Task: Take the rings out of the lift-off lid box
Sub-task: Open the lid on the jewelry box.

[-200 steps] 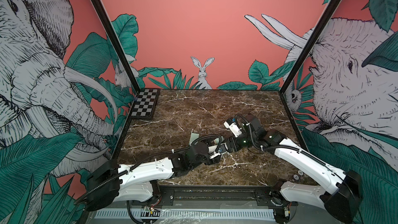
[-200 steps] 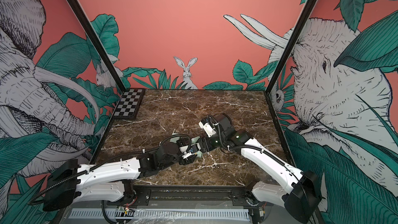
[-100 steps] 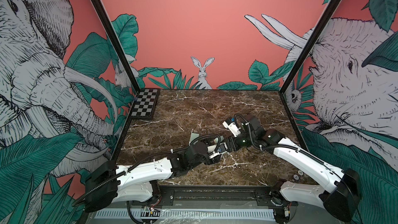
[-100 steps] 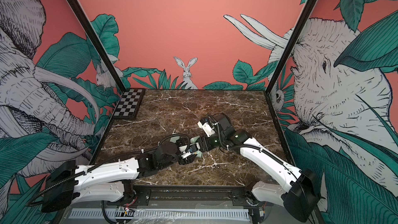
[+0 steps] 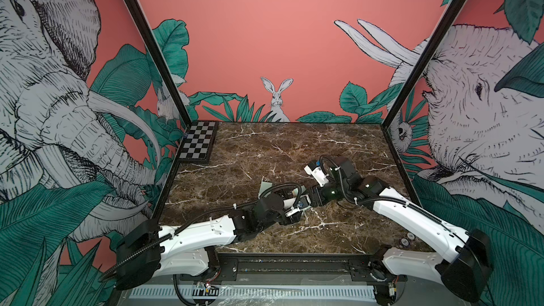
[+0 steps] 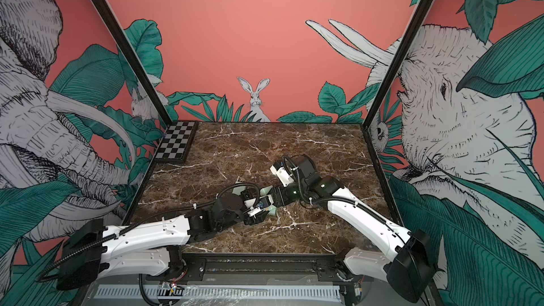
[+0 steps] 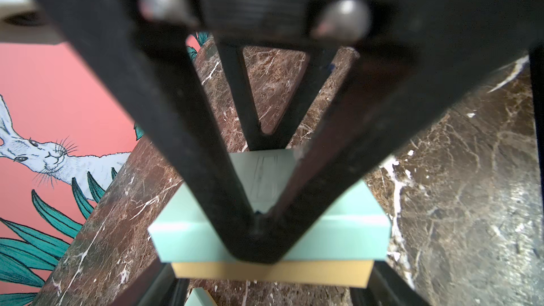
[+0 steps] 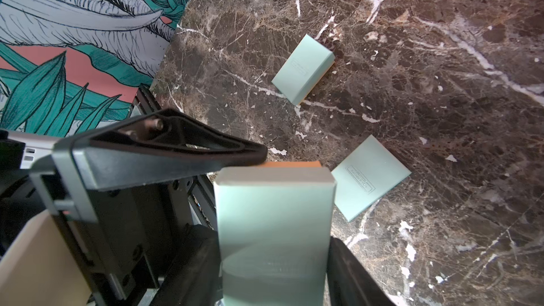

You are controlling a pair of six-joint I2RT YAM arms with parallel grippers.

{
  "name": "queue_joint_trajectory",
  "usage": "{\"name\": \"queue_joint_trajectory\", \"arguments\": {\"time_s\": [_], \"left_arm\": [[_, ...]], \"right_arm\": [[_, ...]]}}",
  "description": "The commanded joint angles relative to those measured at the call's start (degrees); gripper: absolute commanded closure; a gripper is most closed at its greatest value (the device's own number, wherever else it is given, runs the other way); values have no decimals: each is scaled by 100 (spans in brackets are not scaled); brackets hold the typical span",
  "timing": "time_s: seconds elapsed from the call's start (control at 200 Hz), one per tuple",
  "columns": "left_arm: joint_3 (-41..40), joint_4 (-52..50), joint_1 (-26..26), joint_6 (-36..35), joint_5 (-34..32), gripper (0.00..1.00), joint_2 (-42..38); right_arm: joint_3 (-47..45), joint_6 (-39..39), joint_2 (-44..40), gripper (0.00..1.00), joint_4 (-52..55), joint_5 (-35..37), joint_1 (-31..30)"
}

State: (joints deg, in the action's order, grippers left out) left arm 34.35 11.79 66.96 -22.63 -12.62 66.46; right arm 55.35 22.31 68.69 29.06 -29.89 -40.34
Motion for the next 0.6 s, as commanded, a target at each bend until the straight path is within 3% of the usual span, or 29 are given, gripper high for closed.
{"name": "queue_joint_trajectory", "arguments": {"time_s": [0.0,0.285,0.595], "left_arm": [[41,-1,-31,13,65,93,-33],[8,-34,-26,18,6,94,-42],[-59,-82,-27,34,-83,94,-118]], "right_arm": [[-77,-35,13,41,-159,-196,-9],[-76,-51,-75,61,-111,31,-8],[-69,-77,-350,66,34,460,91]]}}
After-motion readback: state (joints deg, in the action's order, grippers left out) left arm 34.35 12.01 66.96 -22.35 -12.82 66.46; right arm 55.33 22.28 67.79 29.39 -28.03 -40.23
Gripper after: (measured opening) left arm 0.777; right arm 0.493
